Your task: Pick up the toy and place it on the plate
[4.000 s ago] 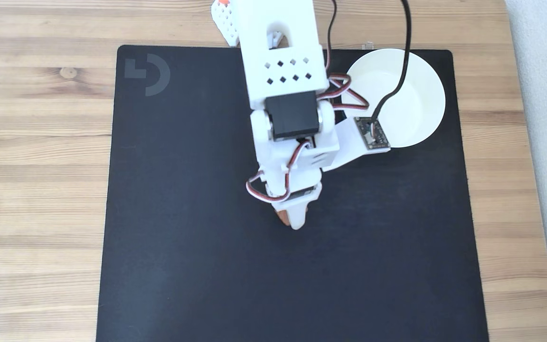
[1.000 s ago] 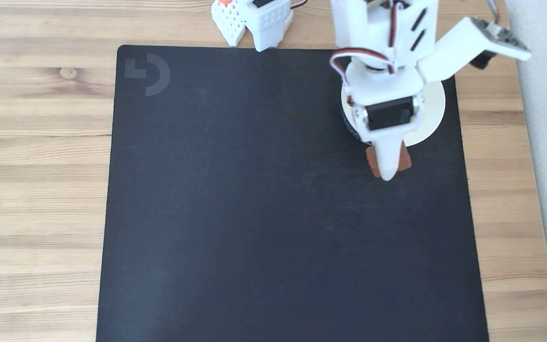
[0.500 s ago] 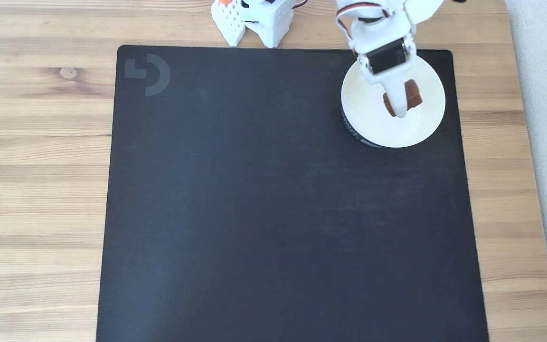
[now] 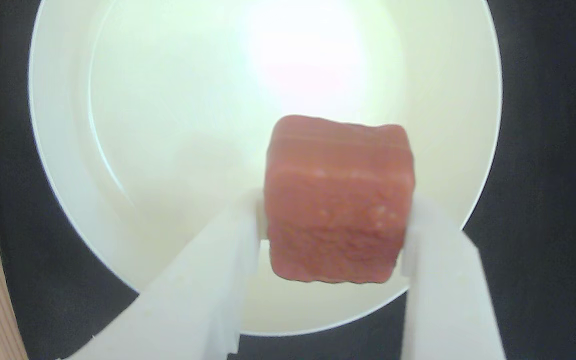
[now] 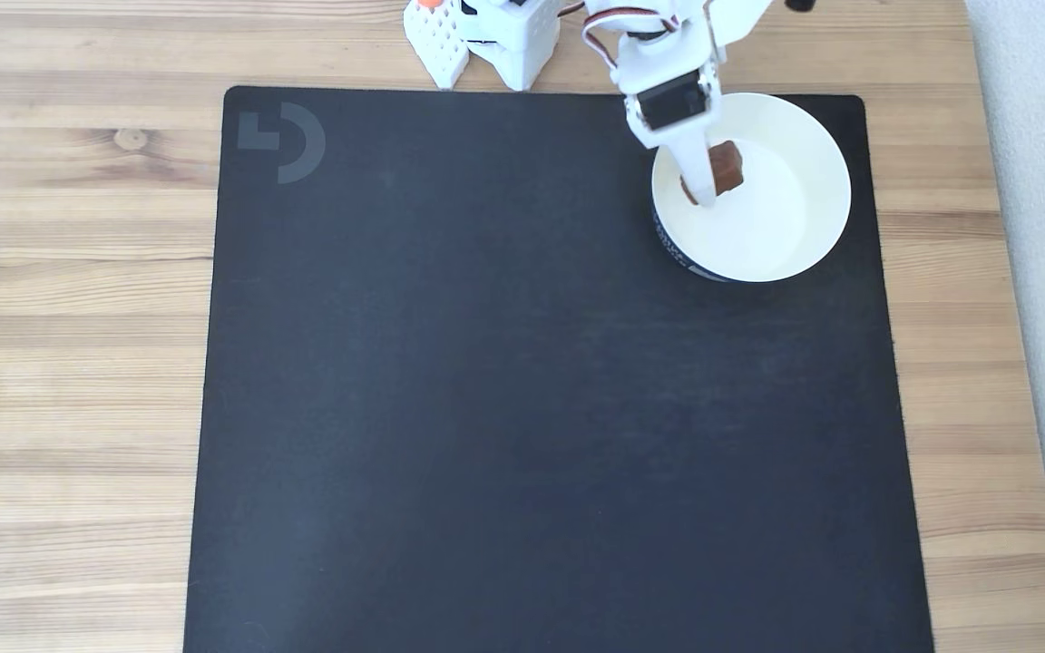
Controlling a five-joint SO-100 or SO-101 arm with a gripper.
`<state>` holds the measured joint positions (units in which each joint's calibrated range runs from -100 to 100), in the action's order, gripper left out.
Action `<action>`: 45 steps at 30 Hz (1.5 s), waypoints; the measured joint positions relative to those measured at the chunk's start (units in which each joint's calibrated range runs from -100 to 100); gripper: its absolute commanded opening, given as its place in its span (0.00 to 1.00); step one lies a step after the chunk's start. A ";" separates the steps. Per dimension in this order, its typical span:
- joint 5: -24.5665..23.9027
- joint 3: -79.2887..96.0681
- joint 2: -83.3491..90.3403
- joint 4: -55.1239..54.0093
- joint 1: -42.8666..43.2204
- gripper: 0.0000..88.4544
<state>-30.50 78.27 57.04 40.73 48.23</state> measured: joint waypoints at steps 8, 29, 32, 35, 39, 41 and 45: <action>1.54 0.19 0.75 0.00 0.08 0.27; 13.54 -8.12 2.83 -6.16 -25.05 0.03; 17.92 -8.22 6.49 -6.16 -29.80 0.03; 20.13 -7.75 12.82 -6.16 -36.62 0.03; 21.16 -0.38 24.48 -6.16 -44.53 0.03; 21.16 4.06 28.56 -6.16 -46.53 0.03; 21.26 13.42 36.64 -6.16 -47.27 0.03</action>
<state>-9.24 91.69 93.67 34.57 0.96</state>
